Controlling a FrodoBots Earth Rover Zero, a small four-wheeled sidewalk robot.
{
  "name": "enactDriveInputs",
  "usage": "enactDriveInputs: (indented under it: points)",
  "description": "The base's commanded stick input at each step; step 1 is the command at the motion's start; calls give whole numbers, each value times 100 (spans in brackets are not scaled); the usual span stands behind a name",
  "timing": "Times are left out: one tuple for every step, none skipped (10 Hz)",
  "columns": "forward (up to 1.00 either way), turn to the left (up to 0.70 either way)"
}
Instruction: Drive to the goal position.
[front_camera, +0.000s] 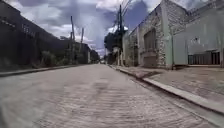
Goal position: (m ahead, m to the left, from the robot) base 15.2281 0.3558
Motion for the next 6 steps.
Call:
enactDriveInputs:
  points:
    - [70, -15]
    - [70, -15]
    - [70, -15]
    - [70, -14]
    - [70, -14]
    - [70, -9]
